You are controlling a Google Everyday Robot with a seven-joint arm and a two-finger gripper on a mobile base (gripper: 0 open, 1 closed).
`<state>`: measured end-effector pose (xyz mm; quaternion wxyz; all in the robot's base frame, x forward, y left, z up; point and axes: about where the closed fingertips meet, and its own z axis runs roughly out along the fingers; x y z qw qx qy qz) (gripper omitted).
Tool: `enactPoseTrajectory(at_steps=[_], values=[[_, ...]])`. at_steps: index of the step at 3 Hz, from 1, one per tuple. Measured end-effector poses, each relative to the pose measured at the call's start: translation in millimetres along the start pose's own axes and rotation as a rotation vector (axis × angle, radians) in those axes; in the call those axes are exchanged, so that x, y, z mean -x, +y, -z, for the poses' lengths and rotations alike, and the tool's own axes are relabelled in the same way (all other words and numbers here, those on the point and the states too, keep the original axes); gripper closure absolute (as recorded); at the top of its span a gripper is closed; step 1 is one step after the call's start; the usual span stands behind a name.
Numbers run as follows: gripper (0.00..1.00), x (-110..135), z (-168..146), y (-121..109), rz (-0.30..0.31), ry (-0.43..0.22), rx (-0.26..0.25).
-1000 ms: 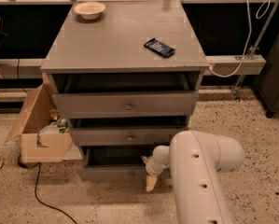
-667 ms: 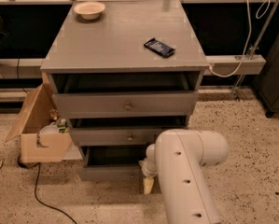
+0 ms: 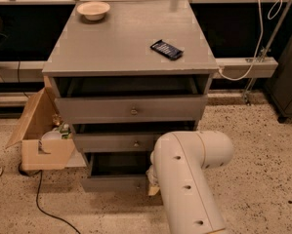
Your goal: Open bottom drawer
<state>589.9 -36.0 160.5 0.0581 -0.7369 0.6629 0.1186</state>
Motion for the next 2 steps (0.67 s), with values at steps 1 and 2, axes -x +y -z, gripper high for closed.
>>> enactPoseTrajectory(at_steps=[1, 2], values=[[0.72, 0, 3, 7, -0.013, 0.001, 0.003], [1.0, -4, 3, 22, -0.045, -0.015, 0.005]])
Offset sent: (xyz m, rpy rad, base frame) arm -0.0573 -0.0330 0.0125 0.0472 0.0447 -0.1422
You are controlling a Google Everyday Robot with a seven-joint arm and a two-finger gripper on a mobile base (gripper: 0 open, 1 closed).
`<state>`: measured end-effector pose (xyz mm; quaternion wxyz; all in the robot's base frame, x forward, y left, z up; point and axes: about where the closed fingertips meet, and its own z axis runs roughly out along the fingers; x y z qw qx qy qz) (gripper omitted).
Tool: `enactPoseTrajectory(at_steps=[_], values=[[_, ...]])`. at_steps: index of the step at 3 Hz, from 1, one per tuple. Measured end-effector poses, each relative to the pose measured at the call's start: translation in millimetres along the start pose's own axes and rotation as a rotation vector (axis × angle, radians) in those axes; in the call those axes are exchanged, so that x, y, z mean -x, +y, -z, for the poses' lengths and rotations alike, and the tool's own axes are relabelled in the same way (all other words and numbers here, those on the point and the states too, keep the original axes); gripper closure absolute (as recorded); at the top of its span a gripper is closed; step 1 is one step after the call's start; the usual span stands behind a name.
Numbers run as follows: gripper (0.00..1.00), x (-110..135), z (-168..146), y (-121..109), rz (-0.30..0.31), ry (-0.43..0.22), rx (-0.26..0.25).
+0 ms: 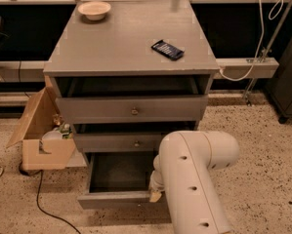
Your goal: Open bottom drawer
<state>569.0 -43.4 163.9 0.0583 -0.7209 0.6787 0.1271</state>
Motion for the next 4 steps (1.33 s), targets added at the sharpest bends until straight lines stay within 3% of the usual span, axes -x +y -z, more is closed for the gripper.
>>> enactPoseTrajectory(at_steps=[1, 3, 4], values=[[1.0, 0.2, -0.1, 0.4, 0.0, 0.0, 0.0], [0.52, 0.2, -0.1, 0.4, 0.0, 0.0, 0.0], [0.21, -1.4, 9.7, 0.0, 0.028, -0.037, -0.016]])
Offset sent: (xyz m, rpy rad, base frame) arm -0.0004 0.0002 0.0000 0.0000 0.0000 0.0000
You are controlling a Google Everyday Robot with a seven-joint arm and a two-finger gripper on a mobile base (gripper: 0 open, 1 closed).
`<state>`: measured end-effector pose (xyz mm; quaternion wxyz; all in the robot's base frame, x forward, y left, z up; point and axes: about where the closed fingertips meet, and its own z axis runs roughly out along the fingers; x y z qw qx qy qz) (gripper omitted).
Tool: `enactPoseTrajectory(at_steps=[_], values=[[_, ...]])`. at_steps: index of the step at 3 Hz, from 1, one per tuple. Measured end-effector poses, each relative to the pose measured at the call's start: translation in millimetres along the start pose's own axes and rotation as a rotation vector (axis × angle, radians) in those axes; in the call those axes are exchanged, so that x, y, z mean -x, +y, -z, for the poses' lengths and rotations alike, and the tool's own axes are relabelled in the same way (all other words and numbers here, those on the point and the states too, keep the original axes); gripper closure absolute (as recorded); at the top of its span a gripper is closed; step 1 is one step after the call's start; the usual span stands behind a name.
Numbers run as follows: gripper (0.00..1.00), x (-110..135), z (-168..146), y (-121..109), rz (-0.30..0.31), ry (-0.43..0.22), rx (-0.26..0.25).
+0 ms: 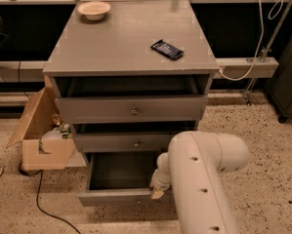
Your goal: Open bottom drawer
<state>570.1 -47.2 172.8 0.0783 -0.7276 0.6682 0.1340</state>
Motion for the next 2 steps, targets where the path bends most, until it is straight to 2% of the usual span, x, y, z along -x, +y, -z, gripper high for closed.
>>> enactPoseTrajectory(at_steps=[1, 2], values=[[0.0, -7, 27, 8, 0.017, -0.055, -0.046], [0.0, -16, 56, 15, 0.024, -0.1, -0.097]])
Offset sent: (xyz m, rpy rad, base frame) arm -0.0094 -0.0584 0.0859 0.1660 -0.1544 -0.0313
